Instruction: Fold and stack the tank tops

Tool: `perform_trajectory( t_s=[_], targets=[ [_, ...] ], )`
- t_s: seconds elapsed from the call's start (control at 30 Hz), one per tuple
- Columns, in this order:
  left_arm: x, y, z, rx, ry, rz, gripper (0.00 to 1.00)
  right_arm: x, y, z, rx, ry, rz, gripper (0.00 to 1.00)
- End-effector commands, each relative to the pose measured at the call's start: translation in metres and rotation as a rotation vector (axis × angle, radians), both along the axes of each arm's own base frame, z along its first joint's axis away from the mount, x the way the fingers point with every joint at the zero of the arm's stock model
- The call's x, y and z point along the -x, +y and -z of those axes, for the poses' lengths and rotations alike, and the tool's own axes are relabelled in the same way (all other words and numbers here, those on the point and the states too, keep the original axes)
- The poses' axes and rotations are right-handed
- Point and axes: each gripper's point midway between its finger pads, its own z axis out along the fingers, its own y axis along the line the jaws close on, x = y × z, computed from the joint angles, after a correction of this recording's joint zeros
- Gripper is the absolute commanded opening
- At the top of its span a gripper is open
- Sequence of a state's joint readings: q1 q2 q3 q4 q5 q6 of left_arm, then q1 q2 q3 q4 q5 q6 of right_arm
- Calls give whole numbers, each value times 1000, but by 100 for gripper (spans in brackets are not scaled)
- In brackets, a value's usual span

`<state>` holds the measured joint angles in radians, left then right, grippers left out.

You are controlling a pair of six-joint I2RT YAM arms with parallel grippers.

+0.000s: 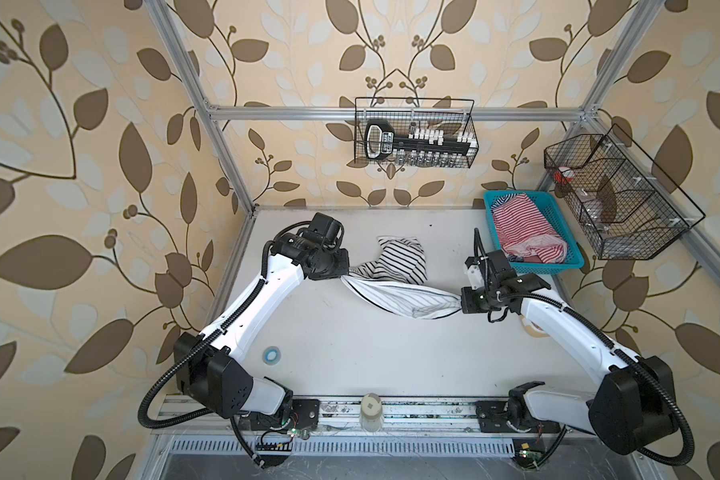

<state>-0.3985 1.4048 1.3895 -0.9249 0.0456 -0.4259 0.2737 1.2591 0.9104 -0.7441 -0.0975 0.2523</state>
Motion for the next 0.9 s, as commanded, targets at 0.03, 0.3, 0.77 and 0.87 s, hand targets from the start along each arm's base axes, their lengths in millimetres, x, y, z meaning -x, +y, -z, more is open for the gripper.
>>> perform_trajectory(
  t_s=[0.03, 0.3, 0.77, 0.87],
  targets=[
    [16, 0, -38, 88, -92, 2, 0, 2, 1, -12, -19, -26, -2, 25],
    [36, -11, -10, 144, -19, 27, 0, 12, 8, -5, -106, -39, 34, 42],
    [42, -6, 7, 122, 13, 13, 0, 48, 97, 63, -220, 115, -59, 42],
    [43, -4, 7, 117, 12, 14, 0, 51, 106, 73, -209, 147, -76, 42]
  ],
)
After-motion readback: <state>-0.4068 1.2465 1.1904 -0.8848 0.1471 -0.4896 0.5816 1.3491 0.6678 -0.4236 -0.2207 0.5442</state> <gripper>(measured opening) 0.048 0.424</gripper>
